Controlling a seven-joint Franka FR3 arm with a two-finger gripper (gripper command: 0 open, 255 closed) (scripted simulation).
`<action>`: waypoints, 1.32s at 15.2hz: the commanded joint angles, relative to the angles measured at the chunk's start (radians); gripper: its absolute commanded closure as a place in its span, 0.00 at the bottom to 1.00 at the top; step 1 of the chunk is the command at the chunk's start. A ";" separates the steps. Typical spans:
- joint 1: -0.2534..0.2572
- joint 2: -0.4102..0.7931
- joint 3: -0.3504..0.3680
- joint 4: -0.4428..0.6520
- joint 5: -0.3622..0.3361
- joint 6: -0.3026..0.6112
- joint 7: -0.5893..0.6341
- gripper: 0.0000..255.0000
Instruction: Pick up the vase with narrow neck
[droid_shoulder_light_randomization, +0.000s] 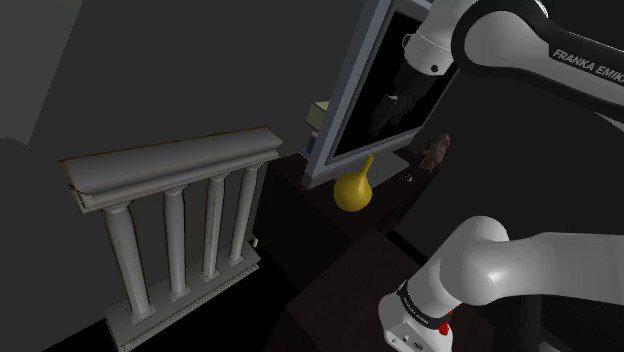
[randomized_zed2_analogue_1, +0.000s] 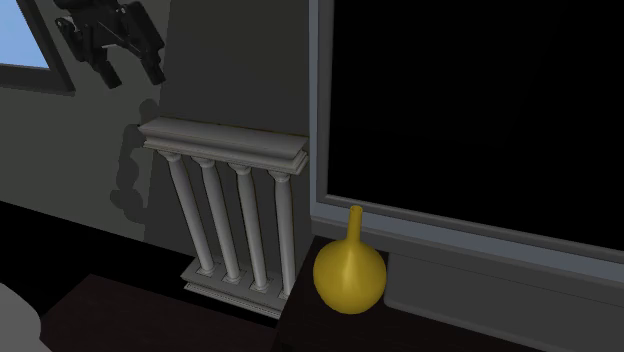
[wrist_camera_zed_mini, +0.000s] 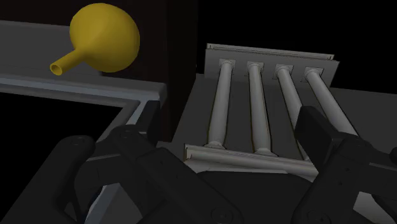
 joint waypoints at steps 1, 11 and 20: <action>0.000 0.000 0.000 0.000 0.000 0.000 0.000 0.00; -0.060 0.149 -0.213 -0.060 -0.076 0.194 -0.187 0.00; -0.089 0.388 -0.401 -0.011 -0.084 0.364 -0.368 0.00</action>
